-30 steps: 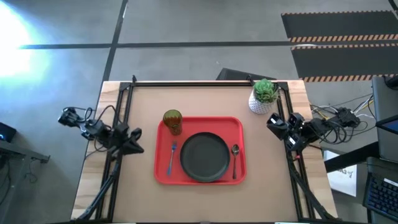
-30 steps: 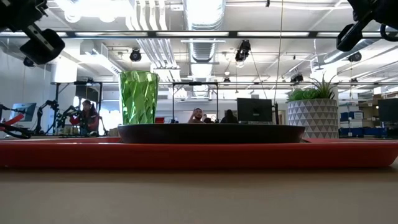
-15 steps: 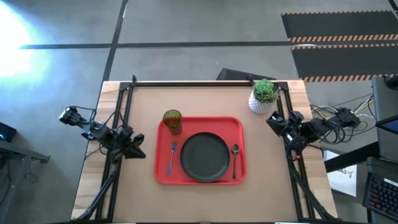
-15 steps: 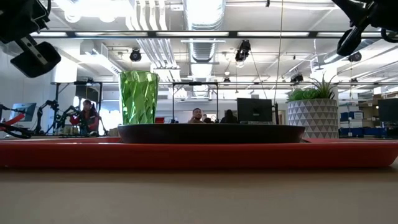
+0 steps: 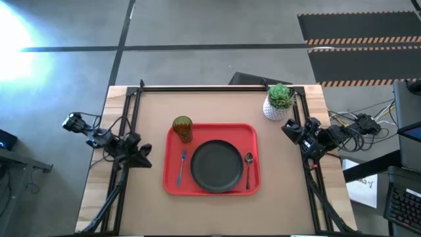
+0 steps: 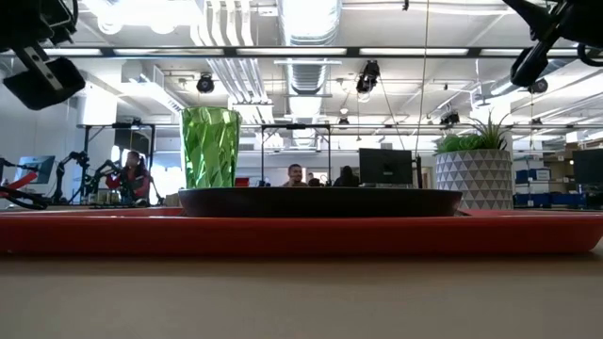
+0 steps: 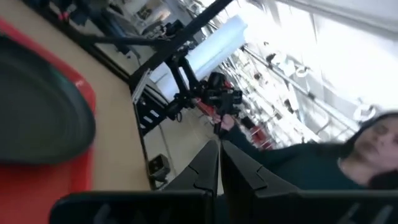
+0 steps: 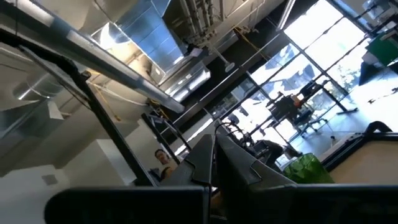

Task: Pick and place plate/cup/fork/spoon on tray
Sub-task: Return to Home Position

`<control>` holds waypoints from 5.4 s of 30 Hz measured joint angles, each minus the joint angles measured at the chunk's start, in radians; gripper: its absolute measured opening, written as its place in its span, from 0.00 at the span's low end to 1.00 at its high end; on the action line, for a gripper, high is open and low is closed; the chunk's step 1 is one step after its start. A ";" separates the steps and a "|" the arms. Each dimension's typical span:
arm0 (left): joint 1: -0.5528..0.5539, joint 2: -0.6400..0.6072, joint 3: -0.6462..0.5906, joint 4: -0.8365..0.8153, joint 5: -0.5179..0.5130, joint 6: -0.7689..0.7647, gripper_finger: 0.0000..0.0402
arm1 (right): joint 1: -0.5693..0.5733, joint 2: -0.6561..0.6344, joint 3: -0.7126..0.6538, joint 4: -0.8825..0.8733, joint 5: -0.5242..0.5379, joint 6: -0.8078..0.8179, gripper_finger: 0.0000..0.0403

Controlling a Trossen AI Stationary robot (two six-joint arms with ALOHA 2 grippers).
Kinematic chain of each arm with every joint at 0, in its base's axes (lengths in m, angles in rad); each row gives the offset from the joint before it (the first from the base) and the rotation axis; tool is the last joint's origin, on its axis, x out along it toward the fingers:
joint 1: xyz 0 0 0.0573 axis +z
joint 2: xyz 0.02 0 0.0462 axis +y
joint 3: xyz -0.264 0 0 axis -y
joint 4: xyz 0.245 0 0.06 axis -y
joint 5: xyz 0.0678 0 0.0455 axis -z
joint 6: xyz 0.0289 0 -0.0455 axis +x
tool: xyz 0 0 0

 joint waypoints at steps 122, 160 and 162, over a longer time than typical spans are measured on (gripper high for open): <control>0.422 -0.011 0.139 -0.246 -0.093 0.849 0.00 | -0.844 -0.037 0.000 -0.540 -0.943 -0.138 0.02; 0.422 -0.011 0.139 -0.248 -0.094 0.866 0.00 | -0.844 -0.031 -0.001 -0.617 -0.943 -0.068 0.02; 0.422 -0.011 0.139 -0.248 -0.094 0.866 0.00 | -0.844 -0.031 -0.002 -0.617 -0.943 -0.068 0.02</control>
